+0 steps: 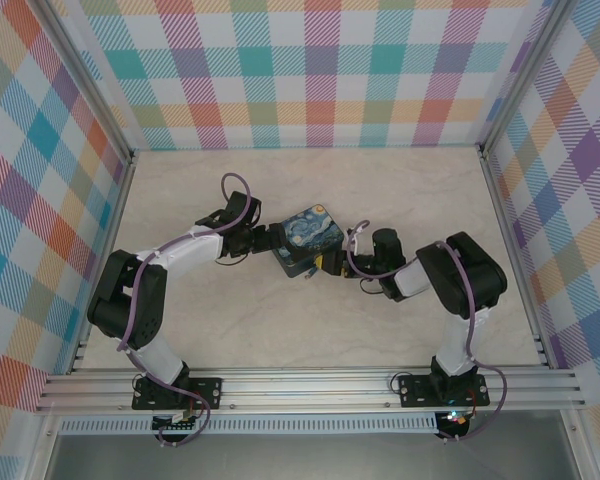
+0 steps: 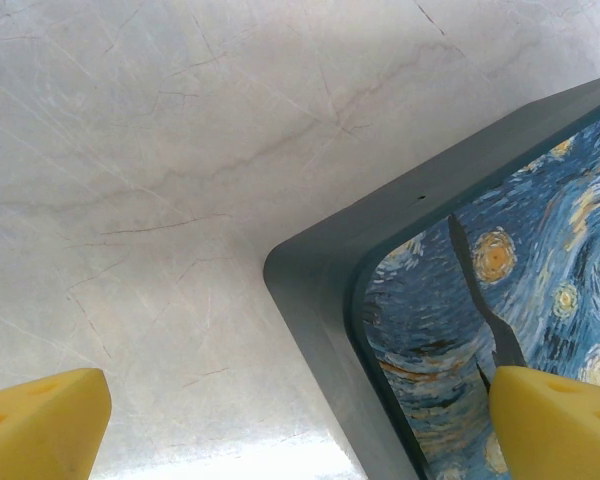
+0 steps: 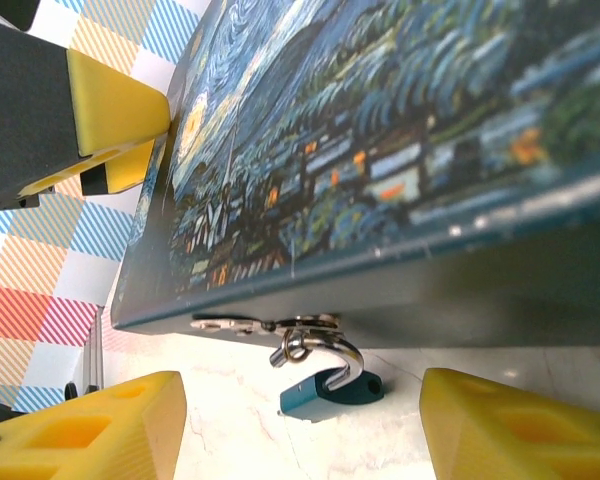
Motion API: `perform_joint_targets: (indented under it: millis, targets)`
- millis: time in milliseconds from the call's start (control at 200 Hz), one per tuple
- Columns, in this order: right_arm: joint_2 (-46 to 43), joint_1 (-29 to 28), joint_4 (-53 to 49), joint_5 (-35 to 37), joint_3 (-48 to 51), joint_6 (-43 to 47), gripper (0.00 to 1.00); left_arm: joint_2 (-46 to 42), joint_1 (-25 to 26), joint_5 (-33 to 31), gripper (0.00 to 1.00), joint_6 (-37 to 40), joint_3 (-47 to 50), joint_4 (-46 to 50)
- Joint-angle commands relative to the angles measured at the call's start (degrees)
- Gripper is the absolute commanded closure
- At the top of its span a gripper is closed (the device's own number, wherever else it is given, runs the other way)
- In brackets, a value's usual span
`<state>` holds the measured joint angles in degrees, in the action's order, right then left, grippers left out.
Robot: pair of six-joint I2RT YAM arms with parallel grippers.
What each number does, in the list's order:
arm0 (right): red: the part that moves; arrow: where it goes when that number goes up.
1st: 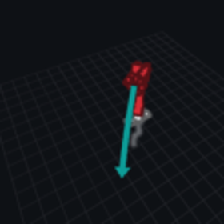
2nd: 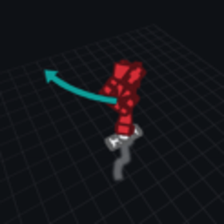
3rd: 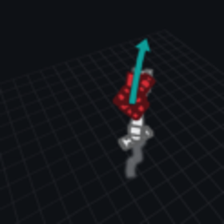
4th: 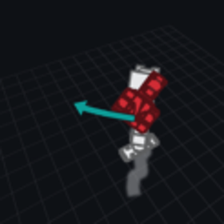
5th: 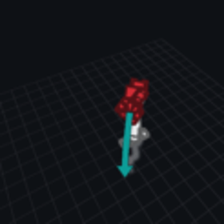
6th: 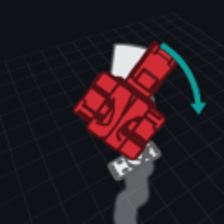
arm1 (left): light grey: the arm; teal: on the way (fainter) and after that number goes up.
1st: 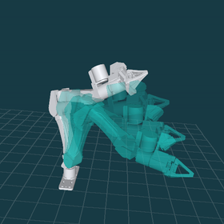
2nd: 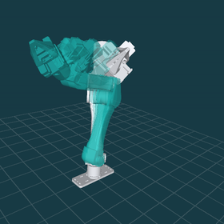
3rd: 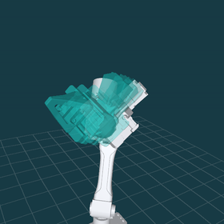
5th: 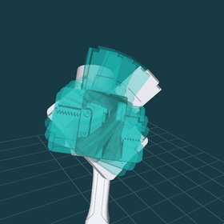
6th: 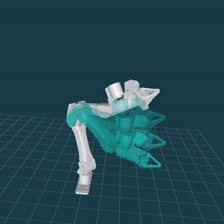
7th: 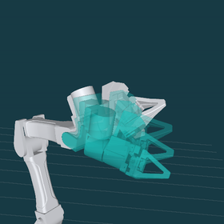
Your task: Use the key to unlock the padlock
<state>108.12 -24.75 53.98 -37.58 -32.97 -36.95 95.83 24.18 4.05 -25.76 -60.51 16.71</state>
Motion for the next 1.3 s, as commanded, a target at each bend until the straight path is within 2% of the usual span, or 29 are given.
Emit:
perform_joint_targets:
  millis: [0,500,710,940,1295]
  targets:
    - [1.62,-0.64,0.21,-0.85,-1.87,-0.32,0.36,1.54,-0.37,-1.33,0.05,0.82,2.11,7.52]
    - [4.65,-2.00,1.41,-3.55,-4.43,-1.79,0.42,2.51,-0.19,-0.89,0.06,0.26,1.87,7.13]
    - [4.65,-2.12,5.11,-4.05,-3.68,-3.15,0.51,2.50,-0.08,-1.18,0.06,0.19,2.14,7.28]
    - [3.25,-2.15,4.82,-2.68,-2.35,-2.51,0.63,2.43,-0.02,-1.07,0.07,0.09,2.19,7.02]
    - [2.48,-2.05,5.47,-2.33,-0.60,-2.09,0.74,1.72,-0.01,-1.68,0.07,0.35,2.39,7.64]
